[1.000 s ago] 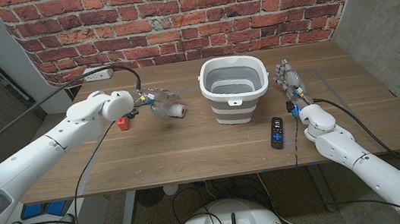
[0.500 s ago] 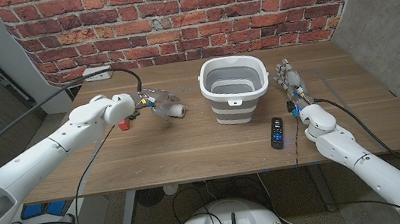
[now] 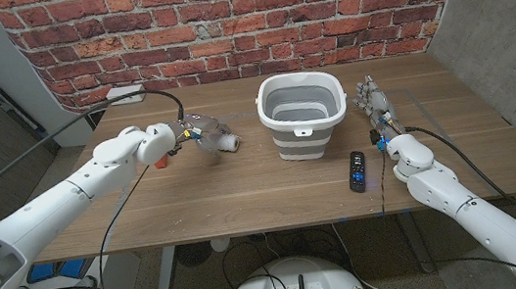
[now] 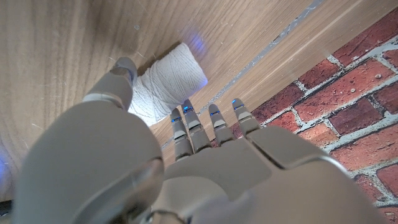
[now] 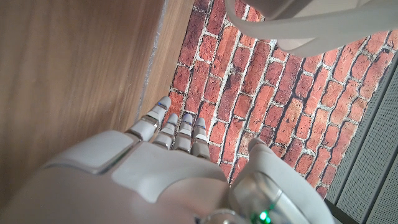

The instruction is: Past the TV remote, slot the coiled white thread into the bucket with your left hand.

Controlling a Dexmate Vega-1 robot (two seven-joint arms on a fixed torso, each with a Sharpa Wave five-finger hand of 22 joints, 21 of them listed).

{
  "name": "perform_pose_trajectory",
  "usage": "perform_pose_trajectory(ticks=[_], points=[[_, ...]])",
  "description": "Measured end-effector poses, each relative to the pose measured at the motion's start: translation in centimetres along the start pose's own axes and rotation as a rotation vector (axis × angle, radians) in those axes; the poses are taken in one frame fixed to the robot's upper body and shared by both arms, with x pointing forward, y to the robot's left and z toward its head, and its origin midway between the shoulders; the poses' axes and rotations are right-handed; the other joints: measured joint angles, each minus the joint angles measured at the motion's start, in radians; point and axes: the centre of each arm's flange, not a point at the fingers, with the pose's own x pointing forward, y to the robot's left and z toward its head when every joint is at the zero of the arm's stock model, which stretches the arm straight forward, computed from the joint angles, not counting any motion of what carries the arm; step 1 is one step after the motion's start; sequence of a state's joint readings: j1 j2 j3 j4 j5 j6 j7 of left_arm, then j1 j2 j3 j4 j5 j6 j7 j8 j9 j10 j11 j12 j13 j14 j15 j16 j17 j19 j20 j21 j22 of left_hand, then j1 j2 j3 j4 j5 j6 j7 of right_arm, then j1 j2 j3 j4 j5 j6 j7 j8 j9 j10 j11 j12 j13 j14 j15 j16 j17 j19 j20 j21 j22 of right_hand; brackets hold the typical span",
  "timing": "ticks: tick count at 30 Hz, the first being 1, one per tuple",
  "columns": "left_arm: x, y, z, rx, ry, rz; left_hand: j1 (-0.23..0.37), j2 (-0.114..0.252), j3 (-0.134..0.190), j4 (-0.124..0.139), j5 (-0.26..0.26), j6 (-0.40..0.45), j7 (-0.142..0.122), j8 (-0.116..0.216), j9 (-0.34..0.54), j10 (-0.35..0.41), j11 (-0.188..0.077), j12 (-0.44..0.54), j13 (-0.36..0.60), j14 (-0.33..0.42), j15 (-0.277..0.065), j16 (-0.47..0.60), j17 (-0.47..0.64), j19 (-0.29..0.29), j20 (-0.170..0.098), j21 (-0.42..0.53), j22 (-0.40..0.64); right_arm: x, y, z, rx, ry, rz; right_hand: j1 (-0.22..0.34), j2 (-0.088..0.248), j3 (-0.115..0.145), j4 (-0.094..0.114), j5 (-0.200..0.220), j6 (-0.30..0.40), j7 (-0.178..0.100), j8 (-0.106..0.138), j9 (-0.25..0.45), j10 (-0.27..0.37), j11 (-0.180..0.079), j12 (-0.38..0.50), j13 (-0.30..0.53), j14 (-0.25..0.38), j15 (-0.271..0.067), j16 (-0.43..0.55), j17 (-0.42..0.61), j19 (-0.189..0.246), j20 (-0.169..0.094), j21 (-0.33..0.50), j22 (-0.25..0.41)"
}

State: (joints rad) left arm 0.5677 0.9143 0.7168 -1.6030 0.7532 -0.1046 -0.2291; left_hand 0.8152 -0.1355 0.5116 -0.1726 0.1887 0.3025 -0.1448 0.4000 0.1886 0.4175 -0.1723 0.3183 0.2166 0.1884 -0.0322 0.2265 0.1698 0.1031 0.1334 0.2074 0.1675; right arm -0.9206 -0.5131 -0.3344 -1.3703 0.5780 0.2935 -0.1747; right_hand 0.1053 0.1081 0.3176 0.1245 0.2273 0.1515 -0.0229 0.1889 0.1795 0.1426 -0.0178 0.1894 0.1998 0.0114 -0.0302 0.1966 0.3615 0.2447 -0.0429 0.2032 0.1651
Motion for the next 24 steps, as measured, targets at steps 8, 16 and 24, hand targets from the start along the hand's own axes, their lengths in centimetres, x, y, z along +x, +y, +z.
perform_pose_trajectory(ticks=[8, 16, 24], points=[[0.2, -0.1, 0.0, 0.007, 0.007, 0.02, 0.021, 0.013, -0.017, 0.003, 0.008, 0.06, -0.004, 0.029, 0.005, 0.055, -0.033, 0.004, 0.014, 0.054, -0.007, 0.0, 0.0, 0.049, -0.035, 0.0, 0.0, 0.2, 0.0, -0.1, 0.0, 0.003, 0.0, -0.004, 0.004, 0.001, 0.001, 0.0, 0.0, 0.0, 0.0, 0.0, 0.0, 0.0, 0.0, 0.0, 0.0, 0.0, 0.0, 0.0, 0.004, 0.004, 0.0, 0.0], [0.1, -0.6, 0.2, 0.016, 0.023, 0.054, 0.047, 0.021, -0.03, 0.003, 0.011, 0.127, -0.007, 0.064, 0.009, 0.134, -0.045, 0.015, 0.037, 0.119, -0.008, 0.008, 0.005, 0.096, -0.057, 0.0, 0.0, 0.3, 0.1, -0.2, 0.001, 0.005, 0.002, -0.004, 0.004, 0.004, 0.004, 0.0, 0.005, -0.005, 0.0, 0.0, 0.0, 0.0, 0.0, 0.0, 0.0, 0.0, 0.0, -0.005, 0.004, 0.004, 0.0, 0.0], [-0.2, -1.1, 0.5, 0.031, 0.039, 0.079, 0.061, 0.026, -0.039, 0.003, 0.015, 0.168, -0.009, 0.085, 0.01, 0.16, -0.046, 0.022, 0.051, 0.149, -0.009, 0.008, 0.005, 0.116, -0.07, 0.0, 0.0, 0.3, 0.1, -0.3, 0.002, 0.004, 0.004, -0.011, -0.003, 0.004, 0.004, 0.0, 0.005, -0.005, 0.0, 0.0, 0.0, 0.0, 0.0, 0.0, 0.0, 0.0, 0.0, -0.004, 0.004, 0.004, -0.004, 0.0]])
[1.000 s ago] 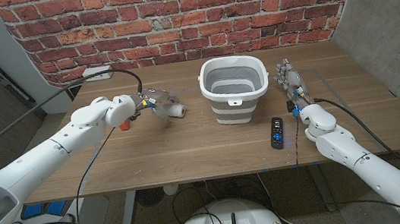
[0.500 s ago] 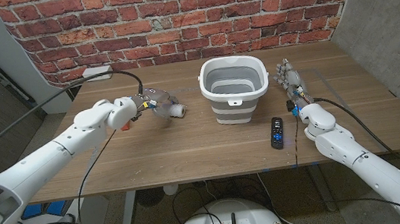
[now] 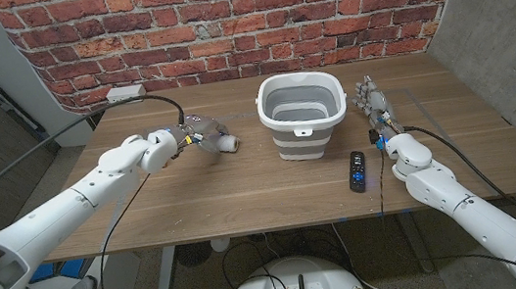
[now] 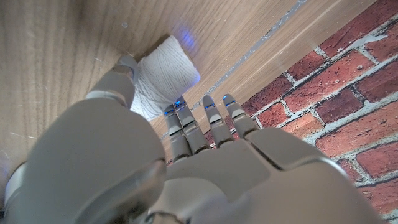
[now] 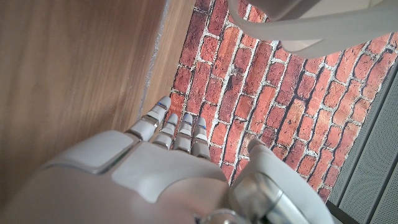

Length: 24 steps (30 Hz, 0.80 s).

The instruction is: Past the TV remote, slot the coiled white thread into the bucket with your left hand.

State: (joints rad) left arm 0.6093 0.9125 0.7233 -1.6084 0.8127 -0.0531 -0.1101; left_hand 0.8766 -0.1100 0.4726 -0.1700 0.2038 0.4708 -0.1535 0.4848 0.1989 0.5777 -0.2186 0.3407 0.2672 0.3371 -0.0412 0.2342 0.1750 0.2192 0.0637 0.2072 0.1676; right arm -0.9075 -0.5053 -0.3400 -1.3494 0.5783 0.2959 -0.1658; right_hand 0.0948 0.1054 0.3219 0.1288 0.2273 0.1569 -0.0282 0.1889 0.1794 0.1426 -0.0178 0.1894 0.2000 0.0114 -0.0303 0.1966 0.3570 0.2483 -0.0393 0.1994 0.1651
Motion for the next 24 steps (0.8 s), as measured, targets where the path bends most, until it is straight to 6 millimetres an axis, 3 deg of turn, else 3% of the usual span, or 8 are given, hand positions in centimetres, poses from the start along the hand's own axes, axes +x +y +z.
perform_pose_trajectory(ticks=[14, 24], points=[[-0.42, -0.49, 0.25, 0.033, 0.019, 0.05, 0.046, 0.009, -0.034, 0.004, 0.003, 0.148, -0.02, 0.075, 0.01, 0.144, -0.003, 0.028, 0.035, 0.087, -0.005, 0.008, 0.005, 0.053, -0.032, -0.006, 0.0, -0.21, -0.09, -0.07, 0.001, -0.001, 0.001, 0.0, 0.0, 0.003, -0.003, 0.0, 0.0, 0.0, 0.0, 0.0, 0.0, 0.0, 0.0, 0.0, 0.0, 0.0, 0.0, -0.005, 0.0, 0.0, 0.0, 0.0], [-0.9, -0.2, 0.03, 0.055, 0.022, 0.084, 0.066, 0.018, -0.044, 0.003, 0.007, 0.185, -0.031, 0.092, 0.012, 0.186, -0.006, 0.04, 0.049, 0.104, -0.005, 0.008, 0.009, 0.066, -0.037, -0.006, 0.0, -0.32, -0.19, 0.17, 0.0, -0.007, 0.004, 0.0, 0.0, 0.004, -0.004, 0.0, 0.0, 0.0, 0.0, 0.0, 0.0, 0.0, 0.0, -0.005, 0.0, 0.0, 0.0, -0.007, 0.004, 0.004, 0.0, 0.0]])
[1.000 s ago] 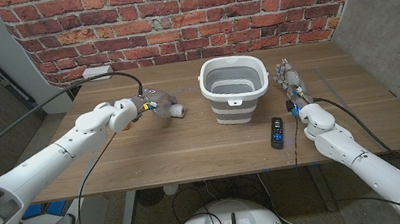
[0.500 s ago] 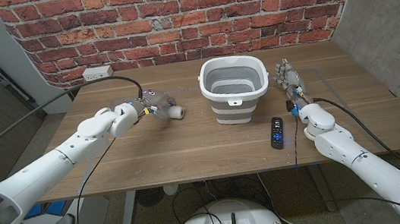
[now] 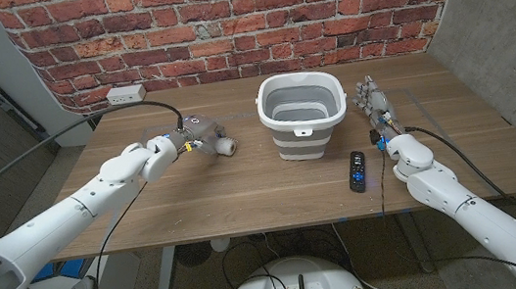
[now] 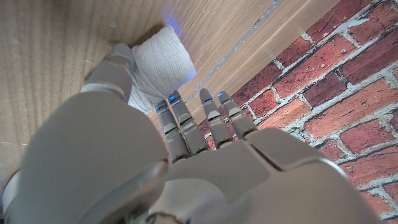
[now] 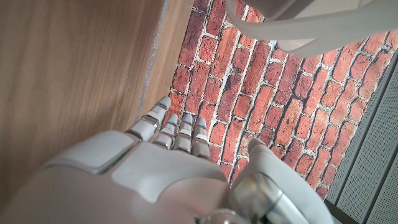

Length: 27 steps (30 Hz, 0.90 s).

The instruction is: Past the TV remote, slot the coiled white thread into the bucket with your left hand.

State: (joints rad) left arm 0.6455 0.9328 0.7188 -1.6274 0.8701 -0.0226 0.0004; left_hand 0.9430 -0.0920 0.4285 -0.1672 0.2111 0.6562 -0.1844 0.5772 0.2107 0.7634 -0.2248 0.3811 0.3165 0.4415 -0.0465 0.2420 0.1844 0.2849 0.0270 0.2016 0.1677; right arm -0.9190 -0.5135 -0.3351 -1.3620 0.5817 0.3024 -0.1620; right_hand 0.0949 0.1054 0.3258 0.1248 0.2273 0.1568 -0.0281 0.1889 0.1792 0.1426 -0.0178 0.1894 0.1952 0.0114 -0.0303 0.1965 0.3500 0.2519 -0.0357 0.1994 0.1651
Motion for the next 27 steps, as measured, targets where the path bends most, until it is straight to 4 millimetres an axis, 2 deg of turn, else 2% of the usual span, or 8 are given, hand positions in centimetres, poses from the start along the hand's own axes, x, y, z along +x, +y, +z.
perform_pose_trajectory(ticks=[11, 19, 27], points=[[-0.6, 1.6, -0.8, 0.01, 0.006, 0.033, -0.002, 0.002, -0.012, 0.004, 0.004, 0.01, -0.001, 0.009, 0.0, 0.022, 0.001, 0.004, 0.007, 0.011, 0.0, 0.008, 0.004, -0.006, -0.006, -0.011, 0.0, -0.1, -0.2, 0.1, 0.013, -0.006, 0.0, -0.008, 0.0, 0.0, 0.0, 0.0, 0.002, 0.009, 0.0, 0.0, 0.0, 0.0, 0.0, 0.0, 0.0, 0.0, 0.0, -0.002, 0.006, -0.006, -0.004, 0.0], [-1.0, 2.9, -1.2, 0.008, 0.005, 0.042, -0.005, 0.004, -0.021, 0.004, 0.004, 0.01, -0.001, 0.011, 0.0, 0.028, 0.003, 0.004, 0.007, 0.011, 0.0, 0.008, 0.009, -0.019, 0.007, -0.016, 0.0, -0.1, -0.5, 0.0, 0.021, -0.003, -0.002, -0.008, 0.0, 0.004, 0.004, 0.0, 0.002, 0.009, 0.0, 0.0, 0.0, 0.0, 0.0, 0.0, 0.0, 0.0, 0.0, -0.007, 0.006, -0.006, -0.004, 0.0], [-1.5, 5.0, -1.6, 0.021, 0.002, 0.054, -0.005, 0.005, -0.026, 0.01, 0.004, 0.012, -0.003, 0.011, 0.0, 0.03, 0.001, 0.004, 0.007, 0.006, 0.003, 0.008, 0.009, -0.026, 0.014, -0.016, 0.0, -0.1, -0.6, -0.2, 0.027, 0.001, -0.004, -0.013, -0.005, 0.004, 0.004, 0.0, 0.002, 0.009, 0.0, 0.0, 0.0, 0.0, 0.0, 0.0, 0.0, 0.0, 0.0, -0.007, 0.005, -0.006, -0.004, 0.0]])
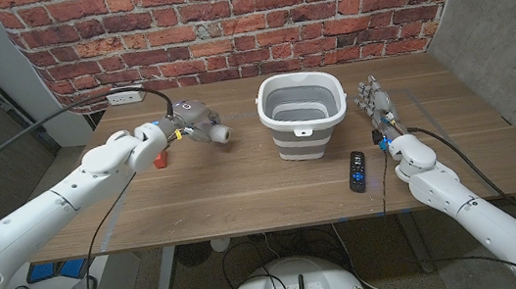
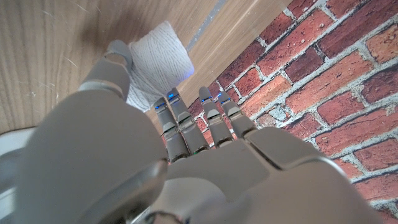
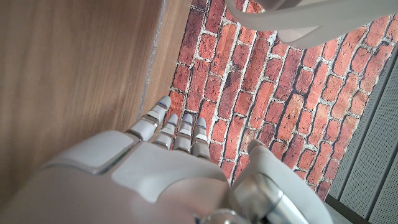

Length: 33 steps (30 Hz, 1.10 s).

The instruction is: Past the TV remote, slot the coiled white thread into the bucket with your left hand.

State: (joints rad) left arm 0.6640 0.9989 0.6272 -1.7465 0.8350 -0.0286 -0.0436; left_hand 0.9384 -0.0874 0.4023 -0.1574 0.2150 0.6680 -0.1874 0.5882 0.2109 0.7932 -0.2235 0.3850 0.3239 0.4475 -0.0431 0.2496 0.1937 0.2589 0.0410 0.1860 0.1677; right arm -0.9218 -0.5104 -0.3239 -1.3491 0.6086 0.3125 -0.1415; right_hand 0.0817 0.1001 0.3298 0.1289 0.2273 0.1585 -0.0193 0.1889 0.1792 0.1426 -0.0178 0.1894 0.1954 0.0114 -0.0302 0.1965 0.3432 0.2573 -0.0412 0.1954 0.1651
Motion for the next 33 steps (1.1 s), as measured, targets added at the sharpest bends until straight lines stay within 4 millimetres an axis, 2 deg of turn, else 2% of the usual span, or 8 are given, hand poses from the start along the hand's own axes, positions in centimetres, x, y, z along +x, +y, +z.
perform_pose_trajectory(ticks=[13, 18, 33], points=[[-0.5, 3.3, -0.3, 0.007, -0.001, 0.011, 0.0, 0.0, -0.018, 0.001, 0.005, 0.0, -0.001, 0.0, 0.0, 0.009, 0.002, -0.006, 0.0, 0.0, 0.0, 0.0, 0.004, -0.01, 0.015, 0.0, 0.0, 0.1, -0.1, -0.2, 0.007, 0.001, 0.001, 0.0, 0.0, 0.0, 0.0, 0.0, 0.0, 0.0, 0.0, 0.0, 0.006, -0.005, 0.0, 0.0, 0.0, 0.0, 0.0, -0.005, 0.0, 0.0, 0.0, 0.0], [-0.7, 5.0, -0.3, 0.009, 0.0, 0.026, 0.0, 0.0, -0.026, 0.001, 0.005, -0.002, -0.009, 0.0, 0.0, 0.01, 0.001, -0.007, 0.0, 0.0, 0.0, 0.0, 0.004, -0.016, 0.02, 0.0, 0.0, 0.1, -0.1, -0.2, 0.008, 0.001, 0.001, 0.0, 0.0, 0.0, 0.0, 0.0, 0.0, 0.0, 0.0, 0.0, 0.006, -0.005, 0.0, 0.0, 0.0, 0.0, 0.0, -0.005, 0.0, 0.0, 0.0, 0.0], [-0.9, 8.7, -1.2, 0.015, -0.001, 0.036, 0.0, 0.0, -0.035, 0.001, 0.004, -0.001, -0.011, -0.004, 0.001, 0.02, 0.0, -0.015, 0.0, 0.004, -0.004, 0.0, 0.004, -0.012, 0.024, 0.0, 0.0, 0.4, -0.2, -0.2, 0.01, 0.005, 0.0, -0.008, -0.003, 0.004, -0.004, 0.0, 0.0, 0.0, 0.0, 0.0, 0.005, -0.005, 0.0, 0.0, 0.0, 0.0, 0.008, -0.005, 0.0, 0.0, 0.0, 0.0]])
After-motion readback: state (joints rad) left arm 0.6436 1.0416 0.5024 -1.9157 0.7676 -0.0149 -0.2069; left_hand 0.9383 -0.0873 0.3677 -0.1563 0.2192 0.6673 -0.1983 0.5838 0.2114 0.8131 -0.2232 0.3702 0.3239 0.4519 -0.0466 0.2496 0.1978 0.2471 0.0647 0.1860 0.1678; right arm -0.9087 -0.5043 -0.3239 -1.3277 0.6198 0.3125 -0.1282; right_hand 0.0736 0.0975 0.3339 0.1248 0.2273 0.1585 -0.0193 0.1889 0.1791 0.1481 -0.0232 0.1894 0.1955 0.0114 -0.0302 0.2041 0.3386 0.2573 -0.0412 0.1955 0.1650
